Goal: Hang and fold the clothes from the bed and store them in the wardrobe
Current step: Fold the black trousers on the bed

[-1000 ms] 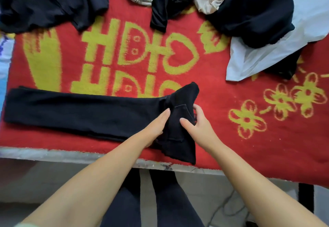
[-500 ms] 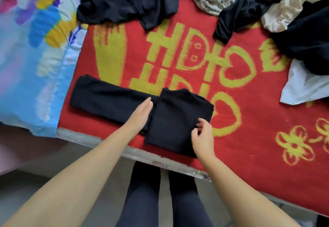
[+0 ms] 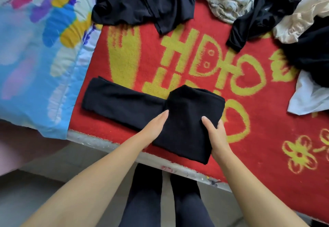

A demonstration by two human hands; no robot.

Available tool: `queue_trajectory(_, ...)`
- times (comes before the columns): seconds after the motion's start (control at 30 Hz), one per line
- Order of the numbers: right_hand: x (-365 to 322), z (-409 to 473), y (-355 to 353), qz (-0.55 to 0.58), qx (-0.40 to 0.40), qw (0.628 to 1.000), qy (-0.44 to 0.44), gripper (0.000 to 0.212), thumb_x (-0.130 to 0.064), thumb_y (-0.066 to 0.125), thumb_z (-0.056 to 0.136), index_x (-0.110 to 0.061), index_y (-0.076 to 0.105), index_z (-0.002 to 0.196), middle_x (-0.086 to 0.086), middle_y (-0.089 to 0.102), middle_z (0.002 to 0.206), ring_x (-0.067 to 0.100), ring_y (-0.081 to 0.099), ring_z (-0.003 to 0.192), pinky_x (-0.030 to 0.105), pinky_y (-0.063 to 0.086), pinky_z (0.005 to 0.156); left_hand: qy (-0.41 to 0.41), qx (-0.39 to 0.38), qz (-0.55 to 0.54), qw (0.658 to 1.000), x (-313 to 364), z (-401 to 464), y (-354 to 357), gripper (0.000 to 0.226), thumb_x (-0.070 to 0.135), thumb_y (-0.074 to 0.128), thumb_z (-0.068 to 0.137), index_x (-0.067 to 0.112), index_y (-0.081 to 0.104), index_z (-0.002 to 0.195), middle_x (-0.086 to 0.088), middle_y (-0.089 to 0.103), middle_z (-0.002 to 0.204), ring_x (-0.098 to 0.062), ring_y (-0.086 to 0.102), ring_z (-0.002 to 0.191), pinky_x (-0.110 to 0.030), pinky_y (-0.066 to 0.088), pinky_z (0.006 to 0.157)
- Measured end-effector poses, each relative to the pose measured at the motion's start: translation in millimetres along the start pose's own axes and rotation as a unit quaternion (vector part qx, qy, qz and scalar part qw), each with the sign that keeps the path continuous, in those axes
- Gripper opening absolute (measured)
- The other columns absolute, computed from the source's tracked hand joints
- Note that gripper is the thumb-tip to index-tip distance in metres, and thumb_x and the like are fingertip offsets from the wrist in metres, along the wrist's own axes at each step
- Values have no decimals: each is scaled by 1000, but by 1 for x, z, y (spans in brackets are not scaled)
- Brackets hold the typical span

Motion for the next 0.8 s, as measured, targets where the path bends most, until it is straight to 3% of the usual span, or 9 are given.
queue_trajectory(0.1,-32,-22,66,-50,-82,994,-46,42,-48,71,74,-33,52,109,-5,67,102,9,68,88,27,55,73,16,-2,-51,999,12,-13,-31,50,54,24,101,33,42,143,7,46,146,-8,43,132,-36,32,112)
queue_trajectory(0.2,-42,-40,150,-128,-209,966,-87,28,-32,62,91,-27,50,116,-5,59,93,6,62,79,25,54,72,24,34,-156,987,20,-33,-83,51,61,30,97,33,71,109,5,70,116,-7,66,106,-28,50,88)
queue_trajectory(0.3,-29,-50,212,-277,-272,915,-109,38,-21,54,96,-23,46,132,-7,58,106,8,58,93,19,49,79,51,147,-191,969,11,-49,-165,53,54,27,101,24,55,134,-3,58,136,-14,55,123,-33,42,103)
queue_trajectory(0.43,-6,-44,225,-451,-217,848,-176,44,-6,44,93,-14,46,136,3,49,131,17,50,118,33,43,100,87,332,23,939,-5,-66,-244,43,30,45,102,16,45,142,-4,50,143,-12,47,126,-26,31,107)
queue_trajectory(0.5,8,-43,215,-522,-198,799,-225,49,-3,46,91,-10,45,139,6,43,142,23,41,130,36,38,105,146,310,199,918,-6,-63,-237,47,25,52,97,12,46,143,-6,46,146,-18,42,134,-26,27,110)
queue_trajectory(0.57,17,-42,203,-535,-168,784,-266,51,-4,50,91,-8,44,142,8,39,147,25,37,135,35,34,110,193,258,312,894,-12,-55,-211,54,29,52,95,13,42,145,-6,36,153,-20,32,141,-29,22,114)
queue_trajectory(0.67,23,-26,175,-445,-56,872,-196,57,-15,56,94,-10,35,146,6,36,149,21,32,139,35,29,115,184,244,312,900,-23,-38,-187,57,31,51,98,17,32,150,-3,19,160,-17,14,148,-31,13,117)
queue_trajectory(0.73,32,-11,159,-287,-22,958,4,67,-28,58,95,-14,24,151,3,35,150,21,36,137,38,33,113,117,216,338,909,-33,-22,-172,60,40,42,101,21,21,154,-2,4,163,-15,-2,150,-38,2,120)
queue_trajectory(0.8,41,1,160,-156,-55,974,153,70,-38,61,93,-18,26,150,-1,41,147,21,46,129,43,41,107,52,187,397,897,-42,-8,-161,64,49,31,101,26,7,155,0,-13,162,-13,-18,147,-44,-8,119)
Point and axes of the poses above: each hand's wrist, its own z-axis towards the middle knuckle, its own y-axis out of the palm, x = y × z, the point moved 4 cm from there along z, towards the middle knuckle
